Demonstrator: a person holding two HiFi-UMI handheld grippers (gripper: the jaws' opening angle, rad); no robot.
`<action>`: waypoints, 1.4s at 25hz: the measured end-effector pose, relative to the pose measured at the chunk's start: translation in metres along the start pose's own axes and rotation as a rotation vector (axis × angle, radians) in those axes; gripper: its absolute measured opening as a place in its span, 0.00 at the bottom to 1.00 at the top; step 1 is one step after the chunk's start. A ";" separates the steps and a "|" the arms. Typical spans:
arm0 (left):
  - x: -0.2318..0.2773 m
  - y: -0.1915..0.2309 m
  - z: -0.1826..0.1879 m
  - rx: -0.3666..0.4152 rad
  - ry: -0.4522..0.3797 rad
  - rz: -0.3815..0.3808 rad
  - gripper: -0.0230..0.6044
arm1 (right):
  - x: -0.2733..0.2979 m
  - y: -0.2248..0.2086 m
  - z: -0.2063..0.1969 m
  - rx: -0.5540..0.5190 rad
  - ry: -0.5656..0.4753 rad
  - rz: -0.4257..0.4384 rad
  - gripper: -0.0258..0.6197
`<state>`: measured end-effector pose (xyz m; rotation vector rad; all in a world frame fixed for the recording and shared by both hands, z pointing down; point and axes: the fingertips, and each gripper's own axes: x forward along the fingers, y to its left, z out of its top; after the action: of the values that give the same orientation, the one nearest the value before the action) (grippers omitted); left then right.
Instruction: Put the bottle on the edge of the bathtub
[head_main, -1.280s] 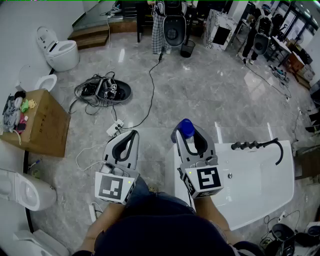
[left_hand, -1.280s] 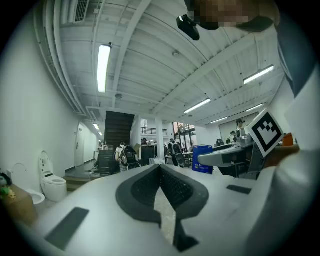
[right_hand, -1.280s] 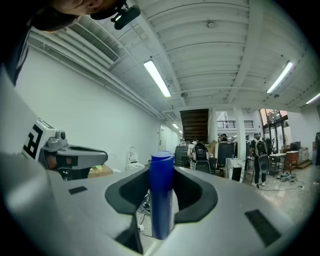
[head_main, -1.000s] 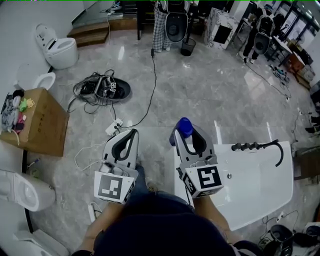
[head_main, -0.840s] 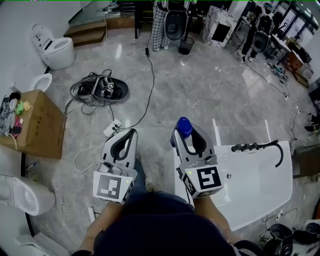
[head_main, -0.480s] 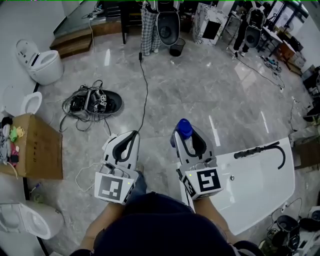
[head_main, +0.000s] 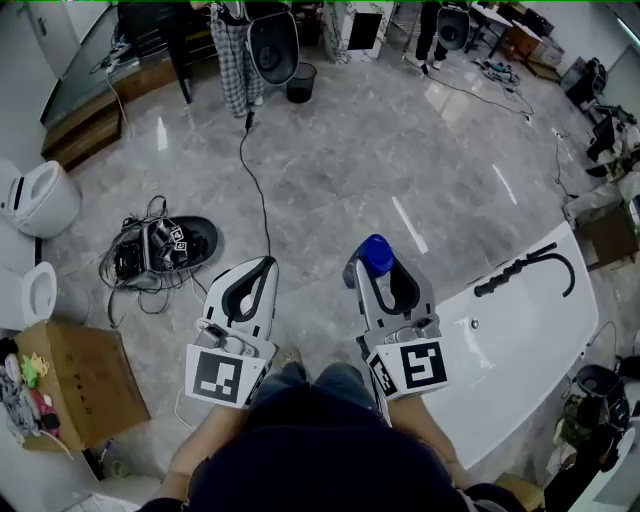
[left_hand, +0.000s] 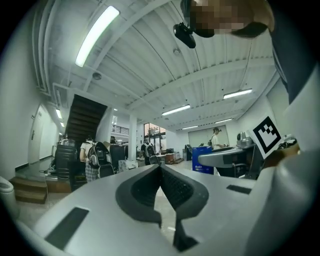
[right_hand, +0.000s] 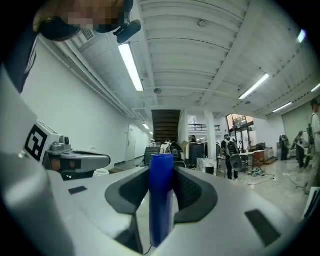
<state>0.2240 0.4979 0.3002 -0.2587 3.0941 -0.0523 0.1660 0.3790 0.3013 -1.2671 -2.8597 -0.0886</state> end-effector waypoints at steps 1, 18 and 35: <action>0.009 0.003 -0.003 -0.003 0.006 -0.022 0.07 | 0.002 -0.006 -0.001 0.003 0.008 -0.028 0.28; 0.167 -0.041 -0.032 -0.060 0.067 -0.365 0.08 | 0.009 -0.152 -0.027 0.029 0.084 -0.383 0.28; 0.411 -0.201 0.001 -0.017 0.022 -0.719 0.08 | -0.013 -0.400 -0.013 0.019 0.043 -0.655 0.28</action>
<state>-0.1480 0.2310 0.2933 -1.3464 2.8385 -0.0466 -0.1218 0.1007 0.2952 -0.2752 -3.0880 -0.0898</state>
